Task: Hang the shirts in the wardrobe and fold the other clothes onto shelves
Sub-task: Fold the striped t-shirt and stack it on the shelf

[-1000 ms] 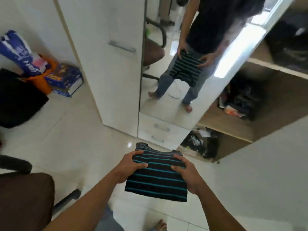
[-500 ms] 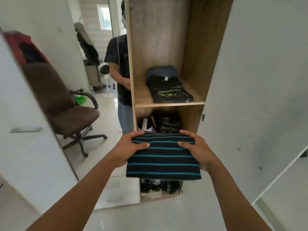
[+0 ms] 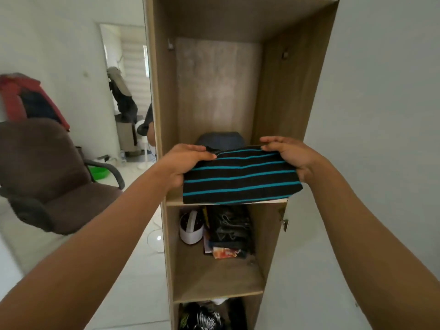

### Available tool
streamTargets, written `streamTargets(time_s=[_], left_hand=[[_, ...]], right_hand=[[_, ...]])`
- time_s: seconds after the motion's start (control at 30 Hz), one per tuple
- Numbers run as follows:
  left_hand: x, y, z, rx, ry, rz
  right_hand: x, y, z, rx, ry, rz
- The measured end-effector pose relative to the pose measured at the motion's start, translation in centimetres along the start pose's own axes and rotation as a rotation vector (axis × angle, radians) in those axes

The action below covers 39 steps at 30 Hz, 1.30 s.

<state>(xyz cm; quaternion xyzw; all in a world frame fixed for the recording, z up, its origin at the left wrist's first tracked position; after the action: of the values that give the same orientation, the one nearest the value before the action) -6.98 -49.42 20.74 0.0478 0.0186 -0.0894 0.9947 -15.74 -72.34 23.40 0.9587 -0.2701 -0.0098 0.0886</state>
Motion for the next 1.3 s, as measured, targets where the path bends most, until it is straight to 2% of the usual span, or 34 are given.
streamTargets(time_s=[0.17, 0.27, 0.33, 0.47, 0.53, 0.67, 0.77, 0.87, 1.03, 1.17, 1.3], left_hand=[[10.3, -1.9, 4.5, -0.109, -0.194, 0.098], [15.6, -2.9, 4.9, -0.122, -0.243, 0.119], [18.1, -3.9, 2.5, -0.089, -0.172, 0.11], [20.1, -6.2, -7.2, -0.004, 0.104, 0.05], [19.9, -6.2, -10.6, -0.031, 0.172, 0.055], [18.9, -5.3, -12.3, -0.165, 0.167, -0.001], [18.4, -5.1, -11.8, -0.06, 0.122, -0.053], [18.1, -4.8, -12.0, -0.027, 0.151, -0.02], [17.8, -4.9, -13.2, 0.202, 0.125, -0.013], [20.4, -5.2, -12.1, 0.213, 0.116, 0.051], [24.5, -5.9, -10.9, 0.065, 0.161, 0.154]], right_hand=[[10.1, -1.3, -3.6, 0.127, 0.148, 0.045], [16.0, -2.2, -2.9, 0.126, 0.192, 0.073], [19.3, -3.0, -0.2, 0.07, 0.157, 0.082], [21.7, -4.6, 9.5, -0.182, -0.09, -0.005], [21.5, -4.5, 12.8, -0.203, -0.168, -0.021], [20.9, -2.5, 14.8, -0.029, -0.178, -0.02], [20.7, -2.4, 14.8, -0.071, -0.111, -0.118], [20.9, -2.3, 14.4, -0.124, -0.035, -0.136], [20.6, -1.9, 16.6, -0.31, 0.006, -0.162], [22.7, -2.4, 15.7, -0.272, -0.004, -0.204], [27.0, -4.0, 14.4, -0.212, -0.047, -0.121]])
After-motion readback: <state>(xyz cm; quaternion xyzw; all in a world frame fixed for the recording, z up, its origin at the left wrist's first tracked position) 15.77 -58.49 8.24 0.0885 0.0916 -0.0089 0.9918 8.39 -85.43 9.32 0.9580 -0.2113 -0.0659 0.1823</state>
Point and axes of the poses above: each hand's wrist, its own x-axis towards the middle knuckle, its own y-axis out of the back of the hand, z = x × y, the point moved 4 cm from there along x, towards the middle knuckle, and after that the axes turned 14 degrees about z, right-handed, at the moved point
